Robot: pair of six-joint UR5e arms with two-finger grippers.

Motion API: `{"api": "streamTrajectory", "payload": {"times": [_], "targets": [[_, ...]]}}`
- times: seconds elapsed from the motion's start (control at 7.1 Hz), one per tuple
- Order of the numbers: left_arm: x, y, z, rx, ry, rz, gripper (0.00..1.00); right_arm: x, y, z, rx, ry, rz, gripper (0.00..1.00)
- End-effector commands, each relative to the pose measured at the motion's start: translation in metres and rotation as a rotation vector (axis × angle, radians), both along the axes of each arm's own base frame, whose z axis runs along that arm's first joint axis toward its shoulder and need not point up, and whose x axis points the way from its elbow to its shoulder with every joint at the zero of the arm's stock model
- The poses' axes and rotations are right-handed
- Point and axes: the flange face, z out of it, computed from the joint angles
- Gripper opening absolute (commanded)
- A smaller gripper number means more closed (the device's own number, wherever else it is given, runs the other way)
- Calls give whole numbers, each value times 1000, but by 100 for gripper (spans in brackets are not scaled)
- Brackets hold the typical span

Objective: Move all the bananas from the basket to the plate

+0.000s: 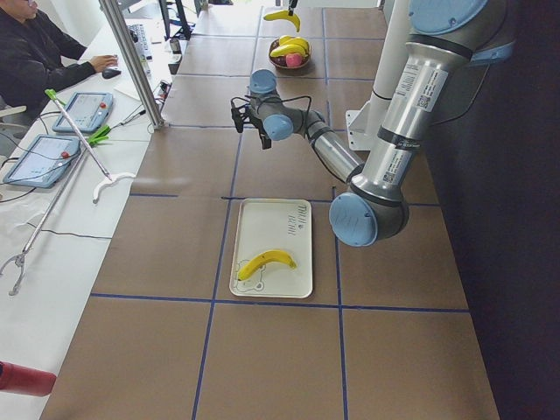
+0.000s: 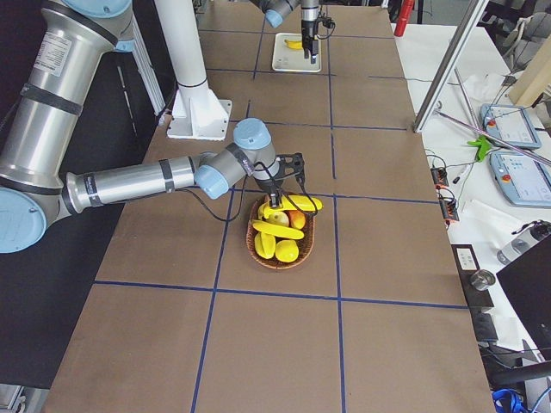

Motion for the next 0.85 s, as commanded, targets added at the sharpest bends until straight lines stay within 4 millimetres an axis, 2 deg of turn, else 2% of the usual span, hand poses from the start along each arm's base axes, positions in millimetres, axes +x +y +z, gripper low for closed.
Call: {"api": "streamTrajectory", "payload": {"times": [0.0,0.14,0.28,0.42,0.56,0.7], "targets": [[0,0,-7,3,12,-4,96,3,-39,-52,-60,-144,14,0],[3,-1,-23,17,34,-4,96,-41,-71,-115,-154,-237,39,0],[1,-1,-39,29,85,-22,96,-102,-78,-167,-167,-291,27,0],[-1,1,-47,42,186,-53,95,-175,-63,-196,-169,-333,72,0],[0,0,-49,45,270,-75,93,-244,-34,-222,-160,-427,115,0],[-1,3,-53,56,324,-78,93,-290,-6,-233,-126,-456,122,0]]}}
